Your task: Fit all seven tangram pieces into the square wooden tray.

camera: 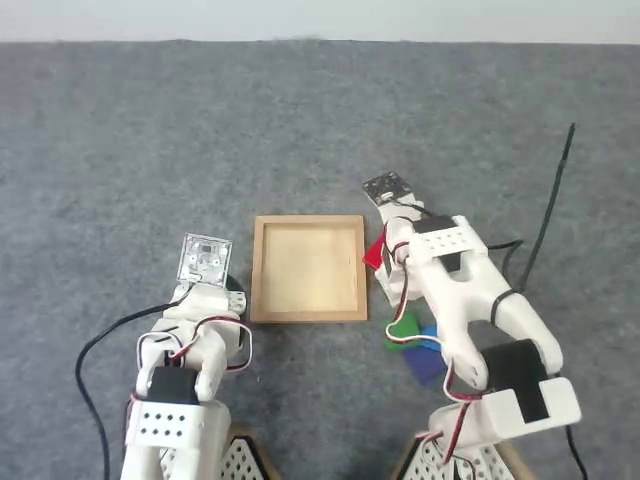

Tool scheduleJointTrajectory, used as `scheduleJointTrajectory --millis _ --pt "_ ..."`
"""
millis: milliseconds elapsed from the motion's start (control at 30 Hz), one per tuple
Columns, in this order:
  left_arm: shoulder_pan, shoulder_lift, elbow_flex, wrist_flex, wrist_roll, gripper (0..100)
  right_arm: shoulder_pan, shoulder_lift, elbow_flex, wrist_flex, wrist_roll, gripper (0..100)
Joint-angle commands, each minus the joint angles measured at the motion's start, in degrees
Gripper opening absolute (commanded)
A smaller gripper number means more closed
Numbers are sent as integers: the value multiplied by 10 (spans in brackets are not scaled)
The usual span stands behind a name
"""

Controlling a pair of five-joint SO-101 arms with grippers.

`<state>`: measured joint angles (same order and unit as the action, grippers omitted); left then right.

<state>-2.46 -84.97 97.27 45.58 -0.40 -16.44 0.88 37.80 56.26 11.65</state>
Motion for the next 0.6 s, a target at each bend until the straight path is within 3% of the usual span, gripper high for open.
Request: scheduleJointTrajectory --millis 0,133,400,567 --pt "-3 -7 -5 1 5 15 65 -66 -23 -2 -37 84" --pt "-3 -7 -5 1 5 15 89 -138 -23 0 -36 84" --pt "-3 -7 -5 1 5 15 15 -161 -25 -14 -36 87" --pt "-3 -7 -5 1 5 15 95 -91 -73 -73 -38 87"
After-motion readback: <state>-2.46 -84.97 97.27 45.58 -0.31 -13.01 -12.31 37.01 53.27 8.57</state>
